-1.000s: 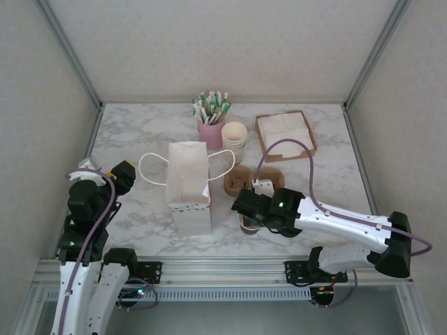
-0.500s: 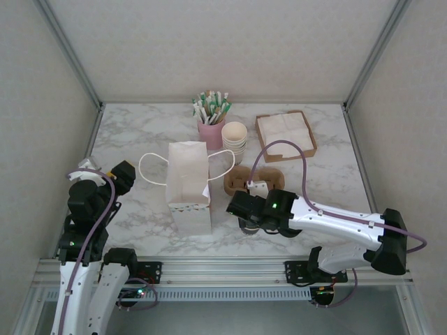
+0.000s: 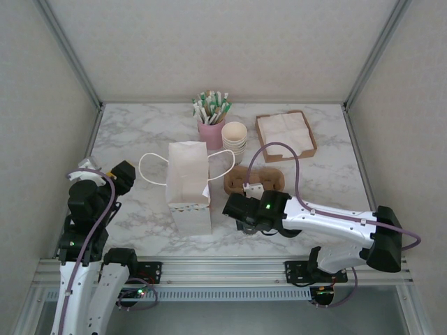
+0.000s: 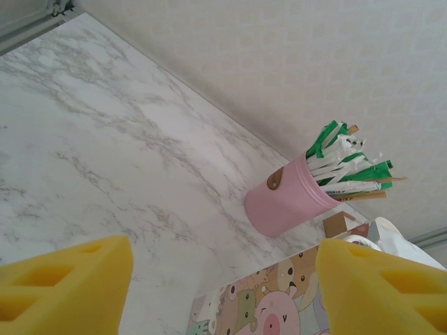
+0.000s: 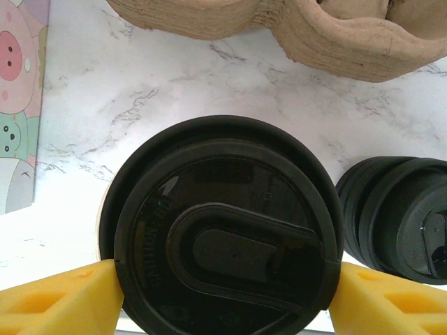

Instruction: Pack the takeout coffee

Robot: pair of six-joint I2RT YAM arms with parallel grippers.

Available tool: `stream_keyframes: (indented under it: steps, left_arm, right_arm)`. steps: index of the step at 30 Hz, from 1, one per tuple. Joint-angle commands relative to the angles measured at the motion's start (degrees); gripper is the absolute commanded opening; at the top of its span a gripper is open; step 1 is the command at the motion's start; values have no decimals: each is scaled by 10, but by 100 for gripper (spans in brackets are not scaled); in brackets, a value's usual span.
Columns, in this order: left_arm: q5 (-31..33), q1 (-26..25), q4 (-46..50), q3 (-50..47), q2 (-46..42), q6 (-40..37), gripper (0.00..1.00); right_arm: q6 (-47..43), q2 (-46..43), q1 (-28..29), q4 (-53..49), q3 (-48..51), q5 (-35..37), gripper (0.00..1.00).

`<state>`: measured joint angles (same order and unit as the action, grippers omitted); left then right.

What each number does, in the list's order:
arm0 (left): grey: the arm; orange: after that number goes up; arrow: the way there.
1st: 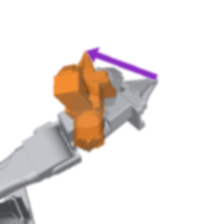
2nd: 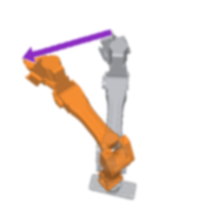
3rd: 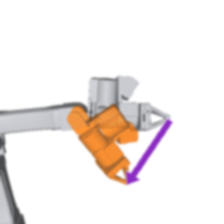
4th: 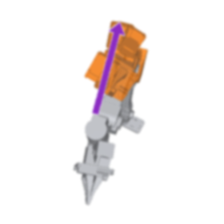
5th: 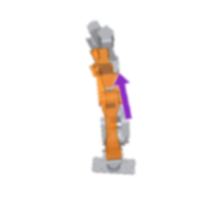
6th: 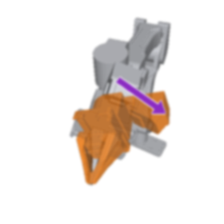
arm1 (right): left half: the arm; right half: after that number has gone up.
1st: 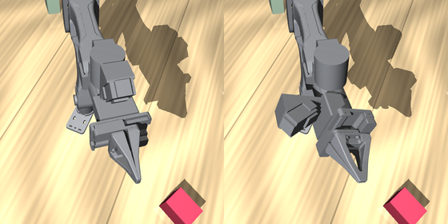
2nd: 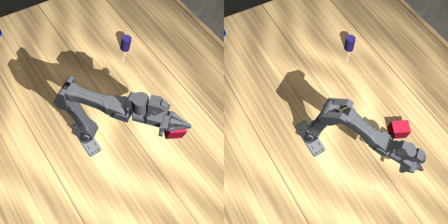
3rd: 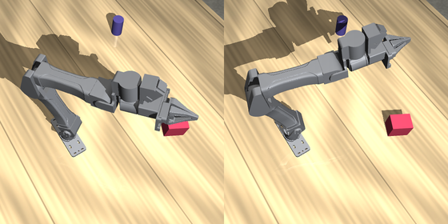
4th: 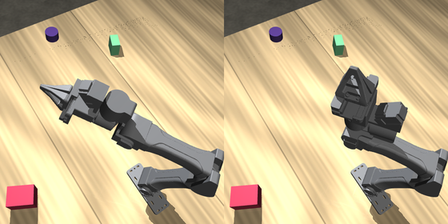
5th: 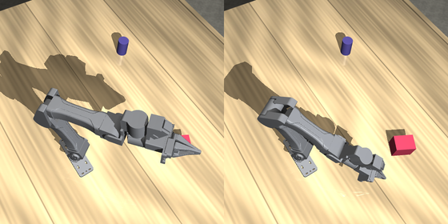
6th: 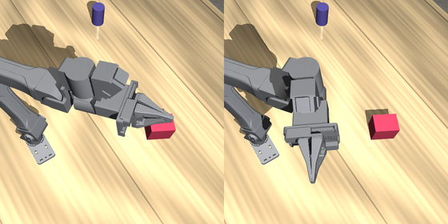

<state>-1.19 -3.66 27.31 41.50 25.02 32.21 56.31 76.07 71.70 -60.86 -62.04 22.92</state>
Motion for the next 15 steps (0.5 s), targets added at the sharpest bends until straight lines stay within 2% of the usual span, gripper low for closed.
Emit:
stream_keyframes:
  steps: [1, 15]
  left_arm:
    - [6, -1, 7, 1, -3, 5, 69]
    - [6, -1, 7, 1, -2, 5, 69]
  right_arm:
    - [9, 14, 9, -6, -6, -5, 75]
    - [28, -13, 10, -22, -15, 2, 74]
